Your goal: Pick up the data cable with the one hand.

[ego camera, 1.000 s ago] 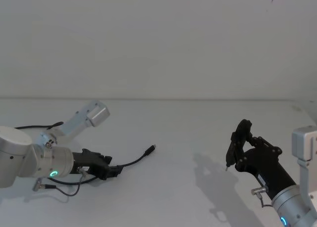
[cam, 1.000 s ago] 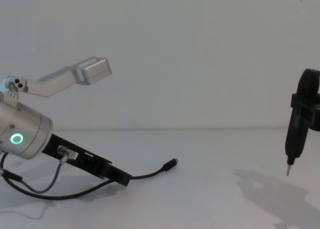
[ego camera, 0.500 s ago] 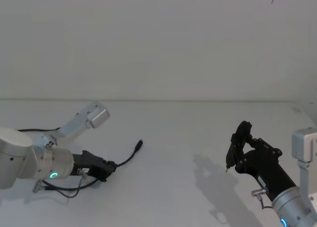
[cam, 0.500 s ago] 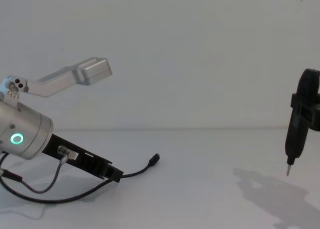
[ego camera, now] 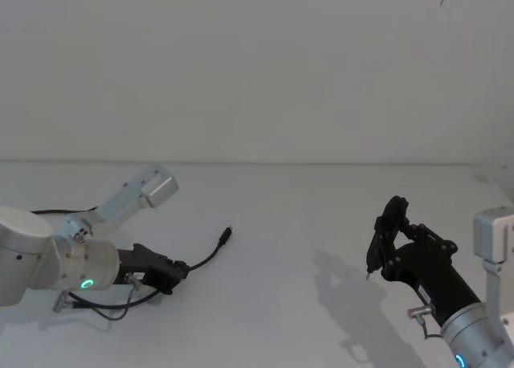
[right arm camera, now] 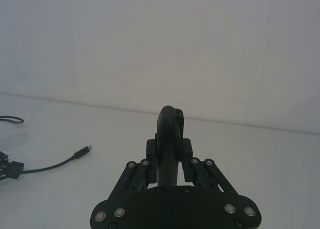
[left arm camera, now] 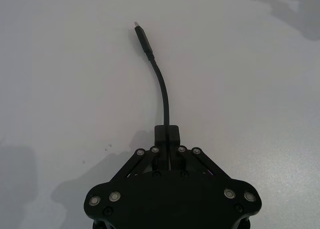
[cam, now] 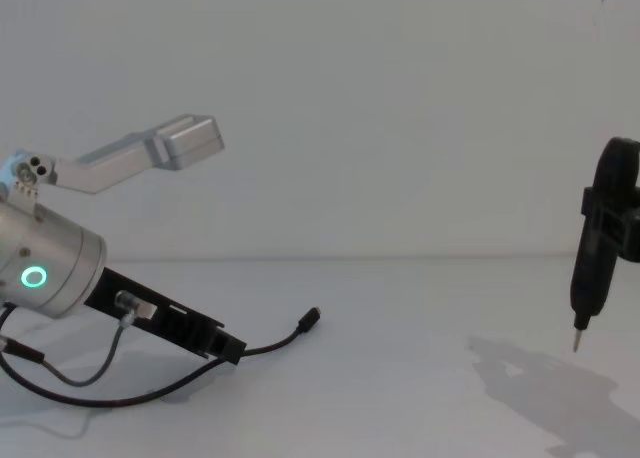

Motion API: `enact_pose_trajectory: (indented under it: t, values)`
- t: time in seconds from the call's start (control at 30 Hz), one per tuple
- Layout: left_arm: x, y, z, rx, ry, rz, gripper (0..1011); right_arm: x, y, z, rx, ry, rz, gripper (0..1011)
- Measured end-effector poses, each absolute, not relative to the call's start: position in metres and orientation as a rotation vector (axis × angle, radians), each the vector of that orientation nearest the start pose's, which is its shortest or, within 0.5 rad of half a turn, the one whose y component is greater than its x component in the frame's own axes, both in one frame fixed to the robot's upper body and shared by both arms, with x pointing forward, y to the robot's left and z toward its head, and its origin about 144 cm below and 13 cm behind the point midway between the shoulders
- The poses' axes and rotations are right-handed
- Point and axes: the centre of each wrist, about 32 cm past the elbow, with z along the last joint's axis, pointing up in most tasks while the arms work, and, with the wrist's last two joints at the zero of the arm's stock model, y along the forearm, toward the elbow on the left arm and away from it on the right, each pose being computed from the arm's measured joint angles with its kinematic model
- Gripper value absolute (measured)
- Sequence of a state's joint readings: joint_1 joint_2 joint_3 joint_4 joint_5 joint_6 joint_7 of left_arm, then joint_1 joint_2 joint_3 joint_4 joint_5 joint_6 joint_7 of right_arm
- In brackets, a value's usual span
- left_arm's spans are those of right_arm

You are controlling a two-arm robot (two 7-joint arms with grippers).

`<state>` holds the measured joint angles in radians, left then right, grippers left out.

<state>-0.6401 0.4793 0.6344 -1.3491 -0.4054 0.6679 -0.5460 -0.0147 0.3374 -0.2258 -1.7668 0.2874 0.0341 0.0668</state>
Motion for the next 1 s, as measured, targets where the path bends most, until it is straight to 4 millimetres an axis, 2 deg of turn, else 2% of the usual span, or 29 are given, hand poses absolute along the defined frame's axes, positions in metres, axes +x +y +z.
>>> enact_pose_trajectory:
  t: [0.27,1.0]
  values:
    - [0.583,0.231,1.257,0.6,0.203,0.674,37,0.444,-0.239,1.191,0.028,-0.092,-1.227,279]
    - [0.584,0.235,1.276,0.538,-0.031,0.459,37,0.453,-0.258,1.224,0.106,-0.165,-1.099,279]
